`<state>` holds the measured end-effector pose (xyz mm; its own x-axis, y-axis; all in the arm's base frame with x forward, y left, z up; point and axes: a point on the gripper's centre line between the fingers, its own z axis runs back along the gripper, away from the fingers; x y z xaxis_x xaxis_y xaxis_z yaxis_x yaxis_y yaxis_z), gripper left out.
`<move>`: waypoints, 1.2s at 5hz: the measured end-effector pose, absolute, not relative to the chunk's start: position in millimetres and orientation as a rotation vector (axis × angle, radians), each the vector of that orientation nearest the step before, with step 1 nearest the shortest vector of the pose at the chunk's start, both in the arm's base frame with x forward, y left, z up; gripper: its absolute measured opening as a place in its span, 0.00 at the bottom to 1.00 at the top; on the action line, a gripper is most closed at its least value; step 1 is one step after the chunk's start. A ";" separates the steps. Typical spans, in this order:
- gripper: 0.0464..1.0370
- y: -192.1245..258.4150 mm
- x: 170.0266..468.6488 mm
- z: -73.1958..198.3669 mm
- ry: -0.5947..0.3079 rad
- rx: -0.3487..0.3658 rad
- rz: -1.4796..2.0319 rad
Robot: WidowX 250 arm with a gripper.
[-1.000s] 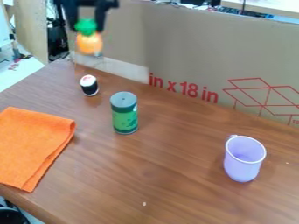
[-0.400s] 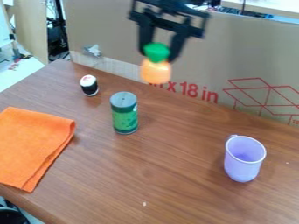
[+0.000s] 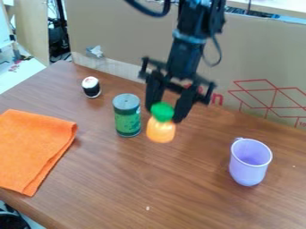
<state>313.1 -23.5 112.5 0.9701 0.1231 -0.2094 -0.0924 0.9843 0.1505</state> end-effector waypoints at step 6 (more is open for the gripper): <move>0.63 -49.2 247.4 33.6 0.299 0.100 -0.070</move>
